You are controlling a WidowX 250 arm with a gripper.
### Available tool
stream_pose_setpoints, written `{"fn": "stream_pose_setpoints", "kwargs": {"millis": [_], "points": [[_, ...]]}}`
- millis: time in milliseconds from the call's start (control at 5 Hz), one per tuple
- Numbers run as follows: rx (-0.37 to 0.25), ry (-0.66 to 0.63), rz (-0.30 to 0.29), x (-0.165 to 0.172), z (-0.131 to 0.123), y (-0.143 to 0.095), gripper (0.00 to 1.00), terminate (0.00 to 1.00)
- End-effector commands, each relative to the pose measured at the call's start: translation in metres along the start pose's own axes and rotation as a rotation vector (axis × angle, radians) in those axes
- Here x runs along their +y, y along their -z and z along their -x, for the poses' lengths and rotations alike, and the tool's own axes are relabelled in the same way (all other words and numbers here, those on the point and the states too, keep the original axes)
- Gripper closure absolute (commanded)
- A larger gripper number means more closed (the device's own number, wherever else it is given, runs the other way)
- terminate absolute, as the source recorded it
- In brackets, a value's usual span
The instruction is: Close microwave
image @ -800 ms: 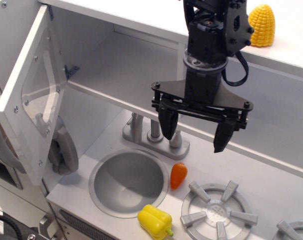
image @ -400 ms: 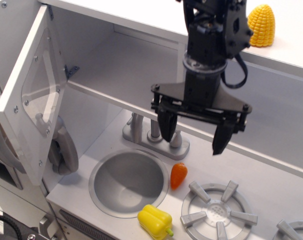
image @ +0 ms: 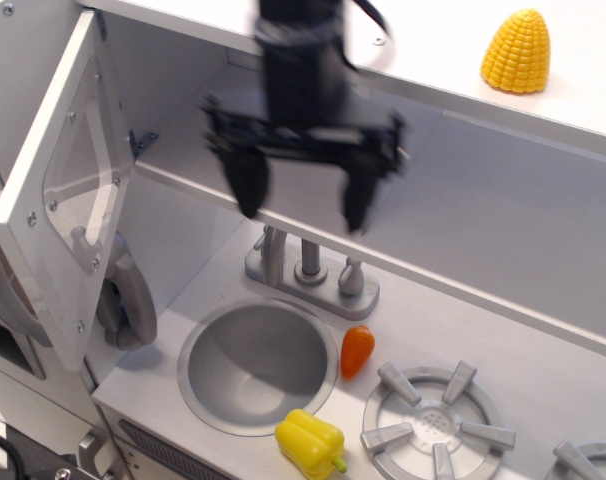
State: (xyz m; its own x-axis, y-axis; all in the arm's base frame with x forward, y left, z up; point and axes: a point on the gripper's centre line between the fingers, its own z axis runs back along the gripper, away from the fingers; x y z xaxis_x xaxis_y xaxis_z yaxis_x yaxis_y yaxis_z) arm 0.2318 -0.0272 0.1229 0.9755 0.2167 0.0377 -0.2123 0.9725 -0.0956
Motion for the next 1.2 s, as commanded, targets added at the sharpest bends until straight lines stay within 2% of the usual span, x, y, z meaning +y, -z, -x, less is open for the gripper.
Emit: {"fn": "stream_pose_setpoints", "kwargs": {"millis": [0, 200, 400, 600, 1000], "points": [[-0.089, 0.006, 0.076, 0.059, 0.0, -0.054, 0.0, 0.0], [-0.039, -0.002, 0.039, 0.08, 0.0, -0.057, 0.0, 0.0], [-0.085, 0.005, -0.003, 0.099, 0.005, -0.059, 0.0, 0.0], [-0.093, -0.002, -0.013, 0.121, 0.005, -0.067, 0.0, 0.0], [-0.121, 0.019, -0.074, 0.145, 0.008, -0.048, 0.0, 0.0]]}}
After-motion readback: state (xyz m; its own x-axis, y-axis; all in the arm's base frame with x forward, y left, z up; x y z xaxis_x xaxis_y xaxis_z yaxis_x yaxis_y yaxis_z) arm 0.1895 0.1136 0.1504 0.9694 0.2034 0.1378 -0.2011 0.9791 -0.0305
